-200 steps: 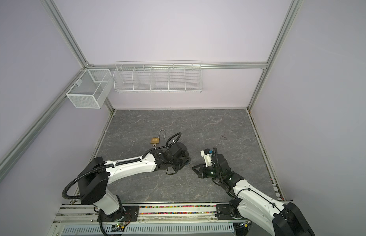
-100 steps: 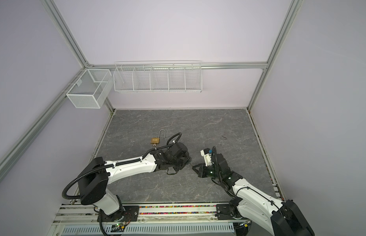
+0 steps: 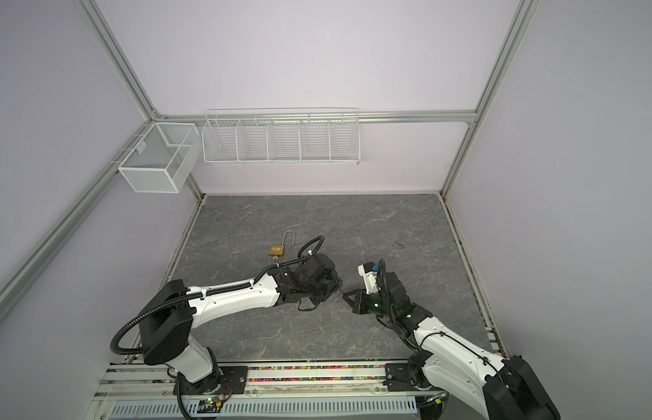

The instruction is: Unlock with the key

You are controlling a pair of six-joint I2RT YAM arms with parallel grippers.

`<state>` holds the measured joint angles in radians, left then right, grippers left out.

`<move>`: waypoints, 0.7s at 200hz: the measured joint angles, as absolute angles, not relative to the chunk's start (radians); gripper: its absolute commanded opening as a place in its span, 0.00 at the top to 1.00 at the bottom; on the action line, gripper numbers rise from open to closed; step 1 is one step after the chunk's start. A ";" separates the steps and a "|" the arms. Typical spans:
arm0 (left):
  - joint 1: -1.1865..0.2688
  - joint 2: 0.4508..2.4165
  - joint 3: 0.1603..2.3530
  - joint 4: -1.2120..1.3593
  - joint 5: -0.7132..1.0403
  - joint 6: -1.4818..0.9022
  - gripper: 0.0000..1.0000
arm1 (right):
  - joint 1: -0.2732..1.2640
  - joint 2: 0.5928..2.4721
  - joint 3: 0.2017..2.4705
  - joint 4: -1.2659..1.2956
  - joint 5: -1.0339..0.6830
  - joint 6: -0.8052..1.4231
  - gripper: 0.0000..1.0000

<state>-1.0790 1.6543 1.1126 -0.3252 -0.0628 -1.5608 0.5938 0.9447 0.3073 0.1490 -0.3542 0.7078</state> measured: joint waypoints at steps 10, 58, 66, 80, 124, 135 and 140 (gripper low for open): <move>-1.081 1.654 1.113 -0.326 -0.065 -1.561 1.00 | 0.594 0.945 0.308 0.147 -0.352 0.711 0.94; -1.095 1.655 1.113 -0.317 -0.092 -1.564 1.00 | 0.598 0.945 0.312 0.147 -0.337 0.732 0.94; -1.099 1.655 1.114 -0.318 -0.101 -1.564 1.00 | 0.598 0.945 0.312 0.147 -0.337 0.734 0.94; -1.107 1.657 1.120 -0.323 -0.123 -1.563 1.00 | 0.598 0.945 0.313 0.148 -0.334 0.740 0.94; -1.126 1.666 1.132 -0.326 -0.176 -1.564 1.00 | 0.598 0.945 0.316 0.151 -0.325 0.754 0.94; -1.127 1.671 1.137 -0.325 -0.183 -1.563 1.00 | 0.598 0.945 0.317 0.151 -0.318 0.756 0.94; -1.128 1.673 1.137 -0.323 -0.185 -1.563 1.00 | 0.598 0.945 0.317 0.150 -0.315 0.758 0.94</move>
